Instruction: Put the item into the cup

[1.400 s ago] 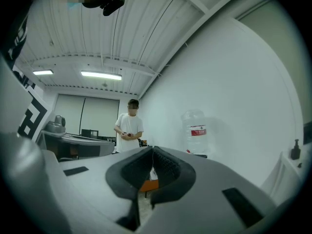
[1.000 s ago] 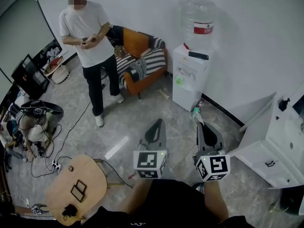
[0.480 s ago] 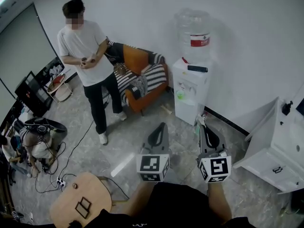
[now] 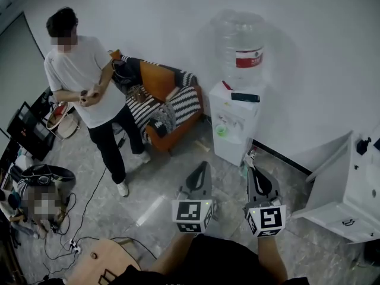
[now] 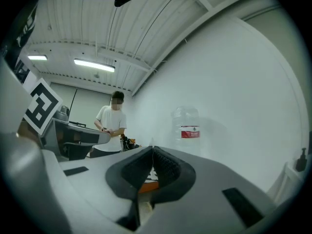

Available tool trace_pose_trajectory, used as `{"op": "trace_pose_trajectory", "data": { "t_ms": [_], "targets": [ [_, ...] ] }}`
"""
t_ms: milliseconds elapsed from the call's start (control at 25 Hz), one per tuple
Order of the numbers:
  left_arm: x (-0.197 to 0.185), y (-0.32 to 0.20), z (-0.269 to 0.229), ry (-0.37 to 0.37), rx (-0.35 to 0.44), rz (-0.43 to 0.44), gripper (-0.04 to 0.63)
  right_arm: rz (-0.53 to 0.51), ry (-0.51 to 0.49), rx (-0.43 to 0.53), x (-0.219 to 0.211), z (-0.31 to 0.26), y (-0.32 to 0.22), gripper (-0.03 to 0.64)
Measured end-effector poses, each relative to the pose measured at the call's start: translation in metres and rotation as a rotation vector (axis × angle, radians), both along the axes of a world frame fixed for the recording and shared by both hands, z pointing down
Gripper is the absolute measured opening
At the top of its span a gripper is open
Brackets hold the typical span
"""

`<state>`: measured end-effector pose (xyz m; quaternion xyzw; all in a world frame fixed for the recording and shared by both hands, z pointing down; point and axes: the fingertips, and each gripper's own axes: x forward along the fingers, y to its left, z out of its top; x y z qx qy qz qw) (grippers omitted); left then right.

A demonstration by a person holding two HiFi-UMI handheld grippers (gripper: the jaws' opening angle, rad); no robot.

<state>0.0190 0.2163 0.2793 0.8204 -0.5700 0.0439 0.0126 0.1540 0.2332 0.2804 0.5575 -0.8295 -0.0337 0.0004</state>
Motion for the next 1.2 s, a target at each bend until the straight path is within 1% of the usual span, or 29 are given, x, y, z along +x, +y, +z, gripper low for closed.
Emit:
{"op": "trace_pose_trajectory", "data": {
  "t_ms": [160, 360, 480, 600, 720, 880, 1000, 1200],
  "targets": [
    [-0.01, -0.061, -0.001, -0.005, -0.024, 0.021, 0.014, 0.01, -0.022, -0.022, -0.016, -0.002, -0.054, 0.011],
    [-0.023, -0.131, 0.004, -0.03, -0.063, 0.047, 0.014, 0.023, -0.04, -0.056, -0.033, -0.001, -0.124, 0.011],
    [-0.038, -0.172, 0.004, -0.027, -0.083, 0.049, 0.015, 0.018, -0.043, -0.068, -0.05, -0.004, -0.168, 0.011],
    [-0.054, -0.211, 0.003, -0.01, -0.087, 0.042, 0.015, 0.013, -0.016, -0.066, -0.067, -0.008, -0.205, 0.011],
    [-0.06, -0.246, 0.01, 0.019, -0.096, 0.052, 0.015, 0.021, 0.018, -0.078, -0.076, -0.007, -0.236, 0.011],
    [-0.067, -0.282, 0.015, 0.067, -0.087, 0.054, 0.015, 0.005, 0.064, -0.089, -0.088, -0.004, -0.273, 0.011],
    [-0.07, -0.306, 0.018, 0.088, -0.089, 0.068, 0.015, 0.009, 0.078, -0.078, -0.093, -0.011, -0.297, 0.011],
    [-0.08, -0.334, 0.017, 0.109, -0.083, 0.062, 0.015, -0.006, 0.108, -0.075, -0.106, -0.012, -0.324, 0.011]
  ]
}}
